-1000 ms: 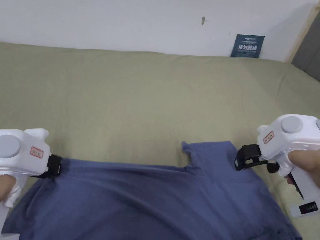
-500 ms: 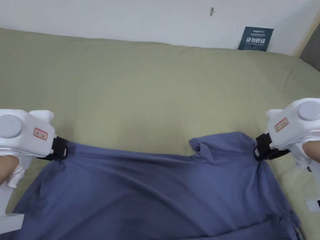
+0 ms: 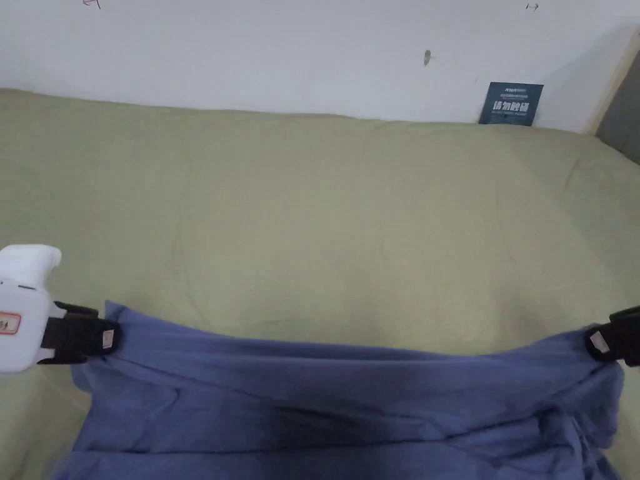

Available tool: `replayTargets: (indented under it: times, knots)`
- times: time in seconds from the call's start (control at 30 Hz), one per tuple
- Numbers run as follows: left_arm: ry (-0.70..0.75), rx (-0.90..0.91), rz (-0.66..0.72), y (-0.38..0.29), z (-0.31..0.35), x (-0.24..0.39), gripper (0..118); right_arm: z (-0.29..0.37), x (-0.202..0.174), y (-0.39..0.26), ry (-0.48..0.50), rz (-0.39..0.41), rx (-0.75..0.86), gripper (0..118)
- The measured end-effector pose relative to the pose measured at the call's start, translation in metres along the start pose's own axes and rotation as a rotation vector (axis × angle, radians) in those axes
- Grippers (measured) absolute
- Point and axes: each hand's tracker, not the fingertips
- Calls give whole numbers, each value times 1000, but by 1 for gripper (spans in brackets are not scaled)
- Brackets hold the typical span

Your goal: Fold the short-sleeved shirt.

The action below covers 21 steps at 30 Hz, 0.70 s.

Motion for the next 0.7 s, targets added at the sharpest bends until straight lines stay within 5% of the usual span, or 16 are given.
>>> replayTargets:
  times: [0.4, 0.63, 0.67, 0.7]
  knots:
    - [-7, -120, 80, -139, 0, -5, 1, -8, 4, -142, 32, -142, -106, 0]
    - [39, -108, 112, -159, -19, -11, 2, -44, -5, -157, -36, -91, -150, 0]
    - [29, -102, 108, -159, -15, -10, 16, -48, -2, -157, -27, -93, -165, 0]
    - [37, -98, 106, -158, -11, -8, 41, -50, 2, -156, -21, -100, -173, 0]
